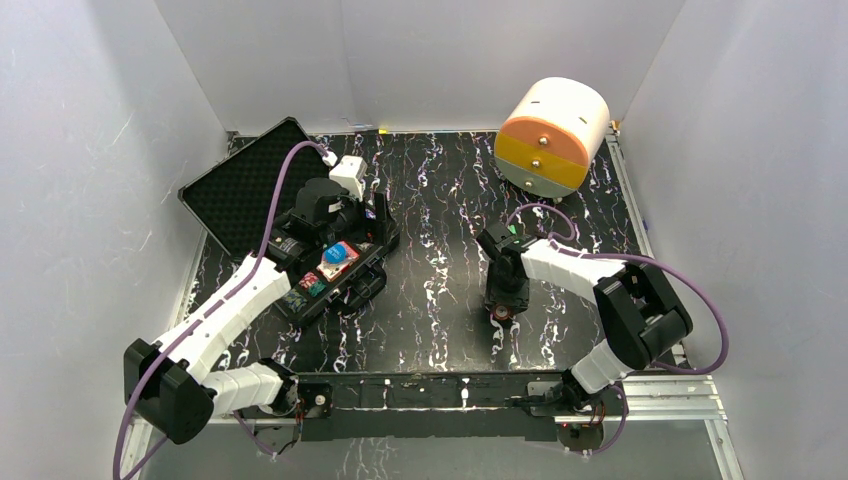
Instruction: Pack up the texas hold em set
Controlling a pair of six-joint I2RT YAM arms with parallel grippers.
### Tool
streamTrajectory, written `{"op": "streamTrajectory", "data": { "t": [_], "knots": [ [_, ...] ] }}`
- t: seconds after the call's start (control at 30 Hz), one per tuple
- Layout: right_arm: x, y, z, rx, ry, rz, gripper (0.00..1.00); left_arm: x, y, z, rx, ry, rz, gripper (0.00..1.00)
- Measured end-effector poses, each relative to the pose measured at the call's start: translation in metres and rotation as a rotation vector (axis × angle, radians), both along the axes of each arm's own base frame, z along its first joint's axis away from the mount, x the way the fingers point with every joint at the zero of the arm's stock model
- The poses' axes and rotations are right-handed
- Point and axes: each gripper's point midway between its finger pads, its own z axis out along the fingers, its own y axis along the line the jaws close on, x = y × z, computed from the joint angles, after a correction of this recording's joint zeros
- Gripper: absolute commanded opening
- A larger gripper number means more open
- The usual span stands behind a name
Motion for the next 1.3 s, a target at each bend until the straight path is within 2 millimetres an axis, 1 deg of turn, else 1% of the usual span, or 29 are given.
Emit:
{"op": "streamTrajectory", "data": {
  "t": [0.07, 0.2, 0.3, 0.43, 0.53, 0.7, 0.83, 1.0, 1.07, 1.2, 1.23, 1.3],
  "knots": [
    [0.001, 0.0, 0.0, -0.002, -0.004, -0.002, 0.5, 0.0, 0.0, 0.0, 0.0, -0.001, 0.001, 0.88],
    [0.001, -0.001, 0.0, -0.005, -0.008, -0.005, 0.58, 0.0, 0.0, 0.0, 0.0, 0.0, 0.001, 0.88],
    [0.002, 0.0, 0.0, -0.004, -0.015, -0.004, 0.59, 0.0, 0.0, -0.001, -0.001, 0.003, 0.002, 0.88],
    [0.003, 0.001, 0.0, -0.003, -0.018, -0.008, 0.5, -0.001, 0.0, -0.003, -0.003, 0.008, 0.005, 0.88],
    [0.003, 0.0, -0.001, -0.009, -0.023, -0.007, 0.5, -0.001, 0.0, -0.005, -0.003, 0.012, 0.006, 0.88],
    [0.003, -0.001, -0.003, -0.012, -0.028, -0.009, 0.59, -0.001, 0.001, -0.006, -0.002, 0.014, 0.006, 0.89],
    [0.005, 0.0, -0.003, -0.014, -0.042, -0.011, 0.6, -0.002, 0.0, -0.007, -0.004, 0.018, 0.008, 0.88],
    [0.009, 0.0, -0.003, -0.02, -0.06, -0.013, 0.58, -0.002, 0.0, -0.01, -0.009, 0.024, 0.011, 0.89],
    [0.01, 0.0, -0.003, -0.022, -0.07, -0.012, 0.55, -0.003, 0.001, -0.012, -0.007, 0.03, 0.012, 0.89],
    [0.018, 0.0, -0.002, -0.022, -0.115, -0.009, 0.43, -0.003, 0.0, -0.012, -0.009, 0.03, 0.012, 0.89],
    [0.02, 0.0, -0.002, -0.024, -0.123, -0.009, 0.41, -0.003, 0.0, -0.012, -0.009, 0.03, 0.012, 0.89],
    [0.022, -0.001, -0.003, -0.027, -0.138, -0.009, 0.4, -0.003, 0.0, -0.012, -0.009, 0.03, 0.012, 0.89]
  ]
}}
